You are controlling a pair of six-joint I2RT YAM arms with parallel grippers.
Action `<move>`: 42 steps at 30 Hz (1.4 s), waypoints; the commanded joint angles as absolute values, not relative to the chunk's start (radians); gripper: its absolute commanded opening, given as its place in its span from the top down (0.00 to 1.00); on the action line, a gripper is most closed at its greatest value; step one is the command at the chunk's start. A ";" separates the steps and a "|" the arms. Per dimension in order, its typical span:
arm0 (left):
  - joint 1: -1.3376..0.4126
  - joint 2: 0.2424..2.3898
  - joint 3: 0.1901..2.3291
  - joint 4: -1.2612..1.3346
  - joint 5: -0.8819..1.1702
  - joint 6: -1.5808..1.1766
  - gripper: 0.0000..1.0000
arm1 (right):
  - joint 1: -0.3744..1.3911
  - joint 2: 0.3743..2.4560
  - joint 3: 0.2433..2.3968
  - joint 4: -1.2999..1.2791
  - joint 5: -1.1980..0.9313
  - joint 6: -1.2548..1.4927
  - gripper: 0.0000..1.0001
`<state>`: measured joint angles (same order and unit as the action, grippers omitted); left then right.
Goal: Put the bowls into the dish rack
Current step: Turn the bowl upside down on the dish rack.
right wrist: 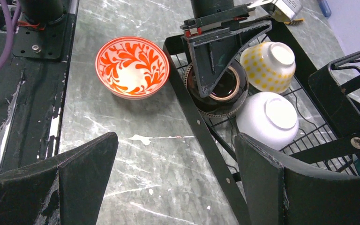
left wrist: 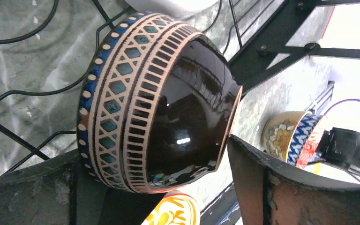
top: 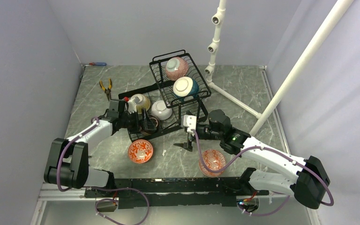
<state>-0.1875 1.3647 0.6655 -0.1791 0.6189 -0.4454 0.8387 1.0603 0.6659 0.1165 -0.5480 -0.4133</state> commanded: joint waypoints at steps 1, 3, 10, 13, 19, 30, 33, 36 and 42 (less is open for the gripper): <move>-0.192 1.330 0.729 -0.310 0.505 -0.361 0.06 | 0.841 1.060 0.707 0.130 -0.535 -0.427 0.00; -0.190 1.302 0.739 -0.344 0.469 -0.351 0.06 | 0.841 1.060 0.704 0.131 -0.535 -0.426 0.00; -0.192 1.197 0.802 -0.481 0.339 -0.302 0.06 | 0.840 1.069 0.710 0.133 -0.537 -0.425 0.00; -0.193 1.150 0.839 -0.541 0.262 -0.272 0.06 | 0.841 1.073 0.714 0.134 -0.539 -0.425 0.00; -0.195 1.103 0.848 -0.475 0.315 -0.257 0.11 | 0.840 1.084 0.718 0.142 -0.545 -0.422 0.00; -0.393 1.360 0.954 -0.264 0.283 -0.280 0.26 | 0.841 1.078 0.722 0.132 -0.536 -0.418 0.00; -0.416 1.439 0.985 -0.259 0.233 -0.293 0.26 | 0.840 1.068 0.715 0.134 -0.514 -0.411 0.00; -0.419 1.473 0.967 -0.233 0.180 -0.318 0.27 | 0.841 1.052 0.701 0.144 -0.499 -0.409 0.00; -0.418 1.463 0.897 -0.230 0.117 -0.382 0.29 | 0.841 1.052 0.710 0.115 -0.499 -0.432 0.00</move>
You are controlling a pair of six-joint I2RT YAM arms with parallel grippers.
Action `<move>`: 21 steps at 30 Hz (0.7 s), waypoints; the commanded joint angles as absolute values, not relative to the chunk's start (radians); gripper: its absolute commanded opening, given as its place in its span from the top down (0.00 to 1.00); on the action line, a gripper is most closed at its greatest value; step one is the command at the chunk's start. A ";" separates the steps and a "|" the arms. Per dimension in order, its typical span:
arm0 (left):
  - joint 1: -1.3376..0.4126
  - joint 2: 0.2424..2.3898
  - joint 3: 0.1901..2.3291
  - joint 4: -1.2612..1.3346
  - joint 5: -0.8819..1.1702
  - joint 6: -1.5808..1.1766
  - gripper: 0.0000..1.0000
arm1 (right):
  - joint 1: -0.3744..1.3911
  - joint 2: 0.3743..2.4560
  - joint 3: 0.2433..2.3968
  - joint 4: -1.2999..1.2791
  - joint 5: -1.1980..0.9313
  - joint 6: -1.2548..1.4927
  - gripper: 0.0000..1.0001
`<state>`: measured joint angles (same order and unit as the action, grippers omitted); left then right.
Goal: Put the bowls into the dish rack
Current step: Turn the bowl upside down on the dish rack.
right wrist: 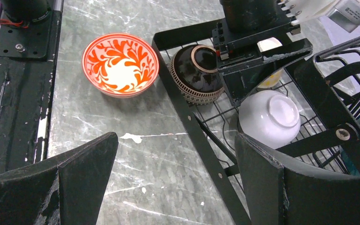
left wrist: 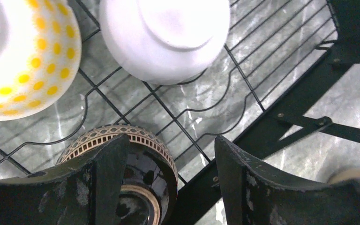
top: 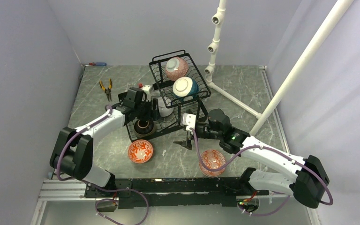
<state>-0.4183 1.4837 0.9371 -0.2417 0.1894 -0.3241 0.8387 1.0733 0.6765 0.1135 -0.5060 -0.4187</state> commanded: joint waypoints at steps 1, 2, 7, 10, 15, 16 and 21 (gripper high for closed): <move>-0.417 1.445 0.881 -0.229 0.099 -0.389 0.29 | 0.840 1.051 0.710 0.114 -0.499 -0.433 0.00; -0.418 1.414 0.860 -0.229 0.082 -0.397 0.29 | 0.841 1.050 0.709 0.115 -0.499 -0.432 0.00; -0.419 1.270 0.800 -0.189 0.053 -0.391 0.30 | 0.840 1.045 0.702 0.135 -0.501 -0.421 0.00; -0.418 1.177 0.790 -0.164 0.034 -0.386 0.31 | 0.840 1.042 0.698 0.144 -0.505 -0.413 0.00; -0.417 1.035 0.773 -0.141 0.002 -0.375 0.07 | 0.841 1.011 0.655 0.206 -0.460 -0.361 0.00; -0.417 1.014 0.770 -0.144 0.002 -0.371 0.05 | 0.841 0.999 0.640 0.218 -0.436 -0.348 0.00; -0.416 0.916 0.777 -0.253 -0.113 -0.410 0.04 | 0.840 0.931 0.566 0.312 -0.336 -0.244 0.00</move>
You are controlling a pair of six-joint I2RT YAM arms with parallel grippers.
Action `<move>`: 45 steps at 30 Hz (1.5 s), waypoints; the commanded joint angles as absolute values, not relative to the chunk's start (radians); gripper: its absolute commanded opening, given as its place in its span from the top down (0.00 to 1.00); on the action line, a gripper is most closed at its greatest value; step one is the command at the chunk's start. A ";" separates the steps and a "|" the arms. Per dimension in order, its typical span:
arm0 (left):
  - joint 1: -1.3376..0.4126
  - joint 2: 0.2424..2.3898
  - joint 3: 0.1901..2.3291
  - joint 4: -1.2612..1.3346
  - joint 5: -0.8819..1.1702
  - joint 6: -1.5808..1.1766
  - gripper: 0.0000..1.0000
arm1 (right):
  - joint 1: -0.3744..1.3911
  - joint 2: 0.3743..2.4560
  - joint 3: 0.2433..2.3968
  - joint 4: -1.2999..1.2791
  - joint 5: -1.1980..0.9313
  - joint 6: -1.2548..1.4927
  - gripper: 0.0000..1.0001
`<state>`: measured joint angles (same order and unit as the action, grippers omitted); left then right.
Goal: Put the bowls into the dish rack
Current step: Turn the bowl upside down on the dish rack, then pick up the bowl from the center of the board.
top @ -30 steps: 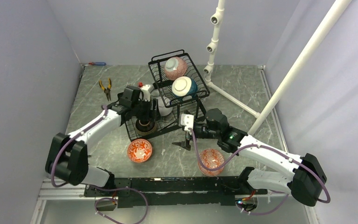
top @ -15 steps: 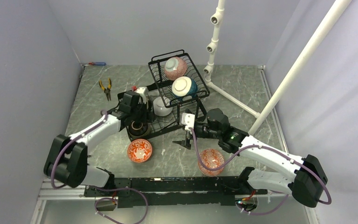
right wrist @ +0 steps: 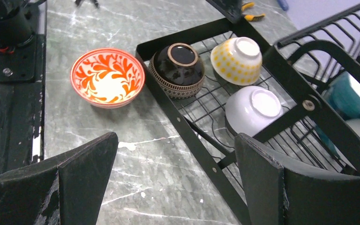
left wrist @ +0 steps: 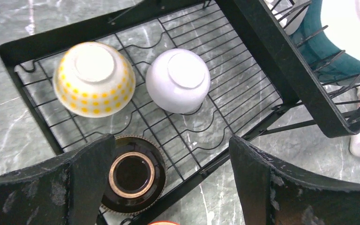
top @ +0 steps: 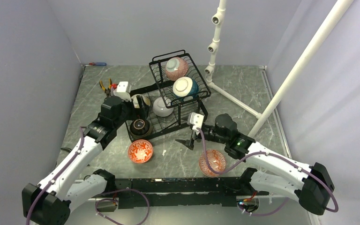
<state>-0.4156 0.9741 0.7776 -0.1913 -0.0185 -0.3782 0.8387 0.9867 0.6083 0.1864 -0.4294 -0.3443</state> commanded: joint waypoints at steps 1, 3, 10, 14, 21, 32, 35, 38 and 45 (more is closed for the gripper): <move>-0.416 0.903 0.781 -0.282 -0.117 -0.415 0.04 | 0.841 0.920 0.550 0.327 -0.324 -0.227 0.00; -0.416 0.883 0.791 -0.352 -0.146 -0.434 0.04 | 0.841 0.899 0.521 0.359 -0.291 -0.177 0.00; -0.417 0.837 0.837 -0.669 -0.200 -0.594 0.04 | 0.840 0.837 0.435 0.411 -0.216 -0.042 0.00; -0.417 0.820 0.856 -0.853 -0.147 -0.667 0.04 | 0.840 0.847 0.446 0.393 -0.236 0.034 0.00; -0.466 0.822 0.808 -0.794 0.097 -0.631 0.04 | 0.840 0.955 0.519 0.308 -0.170 0.205 0.00; -0.619 1.041 0.747 -0.711 0.061 -0.646 0.04 | 0.827 0.978 0.570 0.160 0.037 0.312 0.00; -0.670 1.091 0.726 -0.688 0.012 -0.662 0.04 | 0.821 0.981 0.574 0.154 0.044 0.325 0.00; -0.718 1.144 0.717 -0.675 -0.015 -0.684 0.04 | 0.819 0.985 0.582 0.154 0.064 0.336 0.00; -0.808 1.290 0.738 -0.678 -0.106 -0.736 0.20 | 0.818 1.009 0.611 0.174 0.039 0.339 0.00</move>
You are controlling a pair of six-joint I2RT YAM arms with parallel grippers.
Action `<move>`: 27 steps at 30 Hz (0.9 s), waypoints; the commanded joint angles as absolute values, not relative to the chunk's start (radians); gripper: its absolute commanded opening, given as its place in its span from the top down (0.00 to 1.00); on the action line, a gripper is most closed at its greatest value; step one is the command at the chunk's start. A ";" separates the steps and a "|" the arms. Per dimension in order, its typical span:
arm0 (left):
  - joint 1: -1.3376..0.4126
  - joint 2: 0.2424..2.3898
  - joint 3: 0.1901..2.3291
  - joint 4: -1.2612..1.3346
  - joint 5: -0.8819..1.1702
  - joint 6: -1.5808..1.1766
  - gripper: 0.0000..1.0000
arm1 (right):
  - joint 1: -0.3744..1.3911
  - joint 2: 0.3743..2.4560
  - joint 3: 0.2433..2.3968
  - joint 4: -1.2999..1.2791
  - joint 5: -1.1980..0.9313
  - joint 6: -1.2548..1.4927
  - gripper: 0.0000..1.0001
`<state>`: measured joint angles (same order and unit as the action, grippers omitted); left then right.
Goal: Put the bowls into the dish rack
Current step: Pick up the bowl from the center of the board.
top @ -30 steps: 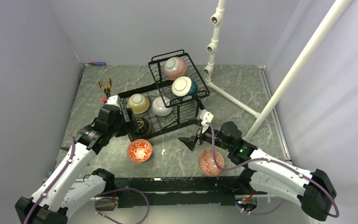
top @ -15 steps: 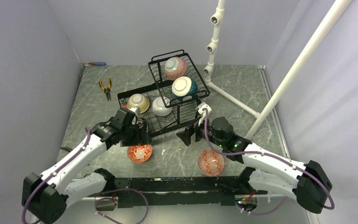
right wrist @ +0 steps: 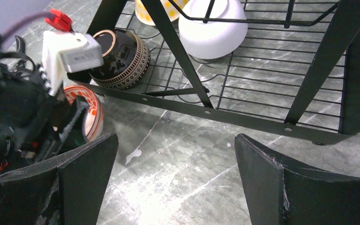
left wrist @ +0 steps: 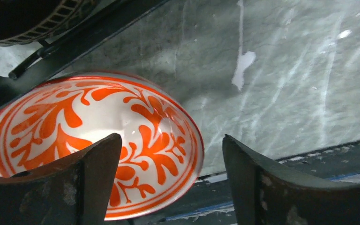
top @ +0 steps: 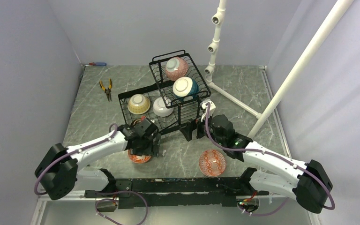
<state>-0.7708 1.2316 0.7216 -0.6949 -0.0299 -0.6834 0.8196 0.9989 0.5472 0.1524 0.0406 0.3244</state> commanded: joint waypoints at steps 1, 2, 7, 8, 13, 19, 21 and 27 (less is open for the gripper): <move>-0.816 1.305 0.740 -0.676 -0.114 -0.743 0.39 | 0.817 1.012 0.620 0.171 0.033 0.340 0.00; -0.825 1.320 0.743 -0.673 -0.120 -0.749 0.54 | 0.818 1.014 0.628 0.168 0.028 0.341 0.00; -0.863 1.359 0.753 -0.674 -0.158 -0.774 0.67 | 0.818 1.002 0.646 0.166 0.011 0.337 0.00; -0.871 1.360 0.760 -0.684 -0.171 -0.783 0.72 | 0.817 0.997 0.645 0.167 0.009 0.336 0.00; -0.899 1.305 0.792 -0.742 -0.223 -0.787 0.97 | 0.818 0.975 0.640 0.169 -0.015 0.302 0.00; -0.903 1.146 0.831 -0.765 -0.162 -0.681 0.97 | 0.816 0.941 0.615 0.217 -0.137 0.179 0.00; -0.902 1.093 0.838 -0.765 -0.121 -0.644 0.97 | 0.817 0.927 0.597 0.249 -0.196 0.130 0.00; -0.903 0.960 0.866 -0.752 0.044 -0.538 0.97 | 0.818 0.891 0.528 0.350 -0.372 -0.026 0.00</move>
<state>-0.8982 1.0286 0.8040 -0.7906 -0.0807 -0.6369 0.8185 0.9188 0.5625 0.2367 -0.2138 0.1181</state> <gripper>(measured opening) 0.064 0.994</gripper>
